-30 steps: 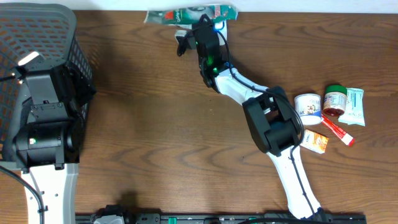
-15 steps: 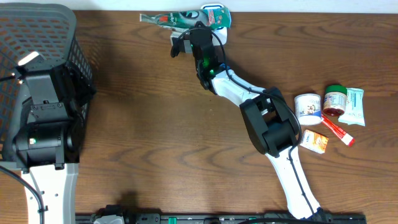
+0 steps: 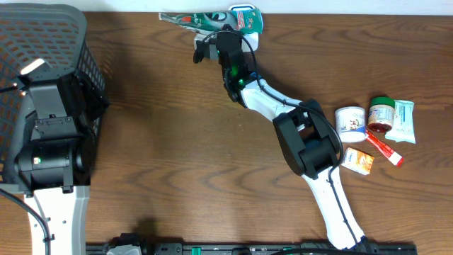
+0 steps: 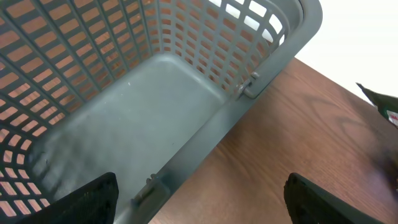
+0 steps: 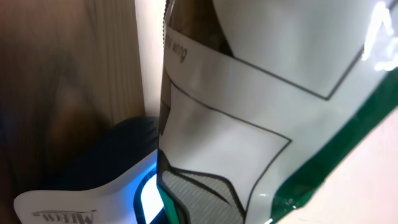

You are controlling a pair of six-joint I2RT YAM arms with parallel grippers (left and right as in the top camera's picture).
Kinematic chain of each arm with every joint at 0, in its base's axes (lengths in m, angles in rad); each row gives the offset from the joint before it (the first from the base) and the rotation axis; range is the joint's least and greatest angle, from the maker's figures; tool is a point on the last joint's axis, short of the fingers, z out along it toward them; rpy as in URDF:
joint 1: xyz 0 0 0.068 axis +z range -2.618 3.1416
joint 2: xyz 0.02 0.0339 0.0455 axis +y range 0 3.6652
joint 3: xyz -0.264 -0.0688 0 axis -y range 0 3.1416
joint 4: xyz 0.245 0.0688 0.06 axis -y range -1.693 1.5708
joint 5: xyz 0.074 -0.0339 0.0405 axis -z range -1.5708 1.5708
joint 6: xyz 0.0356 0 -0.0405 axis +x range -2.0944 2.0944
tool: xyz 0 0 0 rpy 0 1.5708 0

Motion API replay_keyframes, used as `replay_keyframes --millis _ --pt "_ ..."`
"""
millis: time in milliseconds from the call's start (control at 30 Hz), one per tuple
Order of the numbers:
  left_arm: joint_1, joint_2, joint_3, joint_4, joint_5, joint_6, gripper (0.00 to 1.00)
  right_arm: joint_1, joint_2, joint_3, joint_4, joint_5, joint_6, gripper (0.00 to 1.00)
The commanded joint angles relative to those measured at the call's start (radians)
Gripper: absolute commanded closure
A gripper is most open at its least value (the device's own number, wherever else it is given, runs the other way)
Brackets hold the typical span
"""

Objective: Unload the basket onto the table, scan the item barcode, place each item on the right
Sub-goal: 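Hold the glove pack in front of the white scanner, then carry the glove pack right and lower it onto the table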

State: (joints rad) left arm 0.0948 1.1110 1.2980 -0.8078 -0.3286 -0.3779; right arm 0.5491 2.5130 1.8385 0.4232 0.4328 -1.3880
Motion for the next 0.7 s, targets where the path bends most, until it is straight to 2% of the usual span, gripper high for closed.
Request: replay_keyframes --millis 0,300,500,667 --pt "0.003 0.006 0.004 -0.002 -0.021 -0.002 0.15 0.012 -0.010 0.022 -0.001 -0.013 0.037 0.99" --pt "0.003 0.006 0.004 -0.002 -0.021 -0.002 0.15 0.007 -0.010 0.022 0.007 -0.011 0.153 0.99" --pt "0.003 0.006 0.004 -0.002 -0.021 -0.002 0.15 0.008 -0.067 0.022 0.112 0.073 0.313 0.99" --pt "0.003 0.006 0.004 -0.002 -0.021 -0.002 0.15 0.009 -0.188 0.022 0.069 0.075 0.473 0.99"
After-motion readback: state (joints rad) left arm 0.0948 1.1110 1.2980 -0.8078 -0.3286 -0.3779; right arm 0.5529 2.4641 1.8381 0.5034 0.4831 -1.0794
